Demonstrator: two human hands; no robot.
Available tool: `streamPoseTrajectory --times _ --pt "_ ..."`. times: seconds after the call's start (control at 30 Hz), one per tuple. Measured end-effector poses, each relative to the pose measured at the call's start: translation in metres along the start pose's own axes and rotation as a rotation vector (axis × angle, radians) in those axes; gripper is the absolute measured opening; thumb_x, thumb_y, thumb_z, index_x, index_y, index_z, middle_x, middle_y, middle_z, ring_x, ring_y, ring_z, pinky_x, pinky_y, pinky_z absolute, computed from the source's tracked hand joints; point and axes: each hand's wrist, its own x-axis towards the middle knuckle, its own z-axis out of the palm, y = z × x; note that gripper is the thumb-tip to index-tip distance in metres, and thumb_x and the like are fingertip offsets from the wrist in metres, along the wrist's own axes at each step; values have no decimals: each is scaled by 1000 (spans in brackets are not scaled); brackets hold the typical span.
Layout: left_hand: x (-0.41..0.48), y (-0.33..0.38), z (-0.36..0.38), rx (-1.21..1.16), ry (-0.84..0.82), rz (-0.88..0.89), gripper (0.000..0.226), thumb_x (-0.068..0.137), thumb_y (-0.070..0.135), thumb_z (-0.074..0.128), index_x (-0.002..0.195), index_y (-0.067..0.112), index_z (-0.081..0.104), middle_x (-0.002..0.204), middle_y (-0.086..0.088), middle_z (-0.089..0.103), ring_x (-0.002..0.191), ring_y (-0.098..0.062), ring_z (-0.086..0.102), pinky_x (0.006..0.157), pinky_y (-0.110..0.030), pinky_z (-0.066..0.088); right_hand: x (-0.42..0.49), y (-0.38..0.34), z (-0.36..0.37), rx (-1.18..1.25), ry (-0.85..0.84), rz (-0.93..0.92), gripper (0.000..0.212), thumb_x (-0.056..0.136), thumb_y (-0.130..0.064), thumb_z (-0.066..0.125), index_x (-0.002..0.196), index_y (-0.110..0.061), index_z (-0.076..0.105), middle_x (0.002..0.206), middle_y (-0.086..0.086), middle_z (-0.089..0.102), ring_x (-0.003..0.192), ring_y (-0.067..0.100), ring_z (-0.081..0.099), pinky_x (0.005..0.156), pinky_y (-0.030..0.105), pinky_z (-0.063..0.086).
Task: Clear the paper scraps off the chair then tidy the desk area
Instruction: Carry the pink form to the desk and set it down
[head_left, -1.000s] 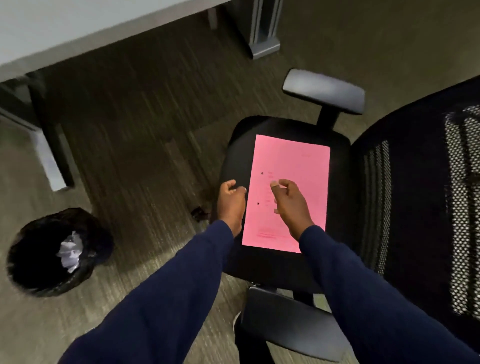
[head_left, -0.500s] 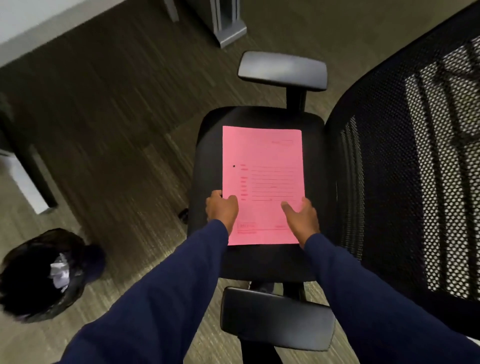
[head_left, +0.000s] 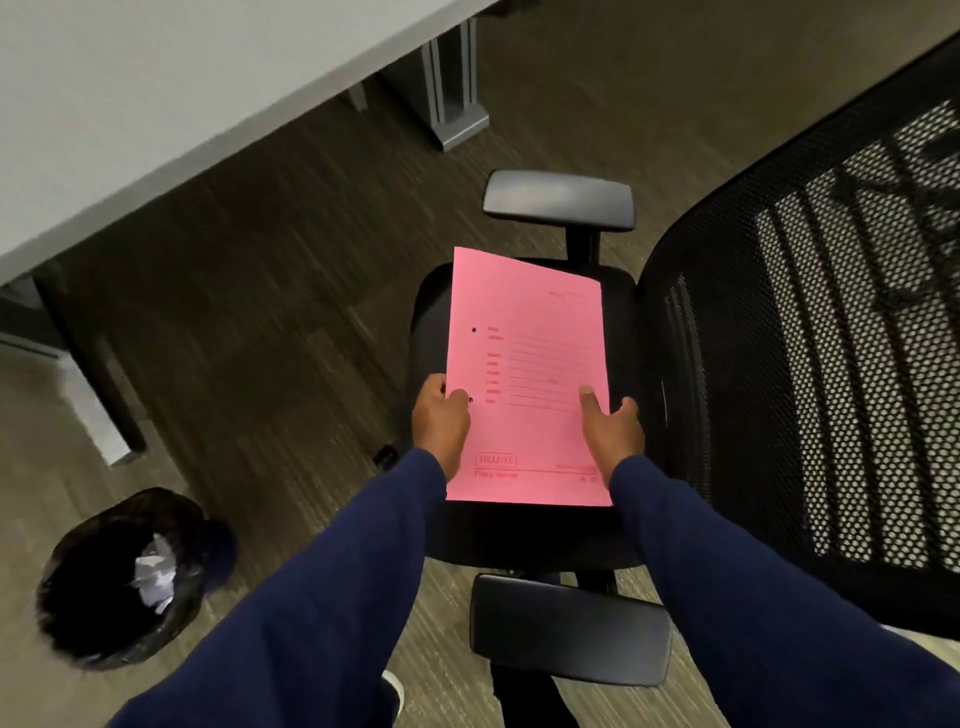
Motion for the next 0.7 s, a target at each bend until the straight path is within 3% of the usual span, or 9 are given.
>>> streamPoseTrajectory --times 0.1,0.17,0.2,0.27,0.43,0.6,0.7 --pt "-11 20 -26 -24 21 40 12 95 18 45 92 24 55 94 -3 71 77 -25 71 55 -30 53 -19 -20 -4 8 -1 -18 65 91 -63 54 131 -13 54 116 9 65 96 29 64 77 34 52" --pt "-22 34 -44 -37 19 66 12 94 17 45 92 23 55 94 -4 72 78 -27 71 58 -32 54 -38 -33 -6 39 -9 -45 55 90 -62 56 116 -14 63 95 3 67 77 21 64 61 28 49" --pt "-26 39 -49 -36 17 76 12 93 17 45 92 23 55 93 -3 72 78 -26 71 57 -32 55 -44 -37 -6 54 -5 -52 52 90 -61 58 113 -15 64 94 2 68 76 21 65 59 28 50" --pt "-37 52 -63 -31 17 107 13 93 18 46 92 26 56 91 -1 72 75 -22 71 52 -28 53 -60 -48 -6 103 12 -55 47 88 -56 63 112 -15 64 98 5 69 83 26 67 70 36 57" --pt "-67 85 -114 -43 41 158 10 94 21 45 94 24 55 92 -2 72 74 -24 72 57 -32 55 -115 -83 -3 174 31 -121 42 89 -50 66 109 -14 58 100 6 66 88 29 65 79 43 57" --pt "-95 112 -185 -73 88 194 11 95 24 45 99 24 55 96 -5 71 81 -30 72 75 -49 62 -182 -129 11 203 26 -243 36 90 -49 67 103 -17 54 96 3 64 77 18 61 68 33 49" --pt "-108 118 -225 -88 135 217 10 96 25 44 97 25 55 97 -5 70 81 -28 72 71 -46 62 -218 -150 27 200 8 -288 35 90 -49 67 103 -19 54 94 1 64 76 16 61 64 32 49"
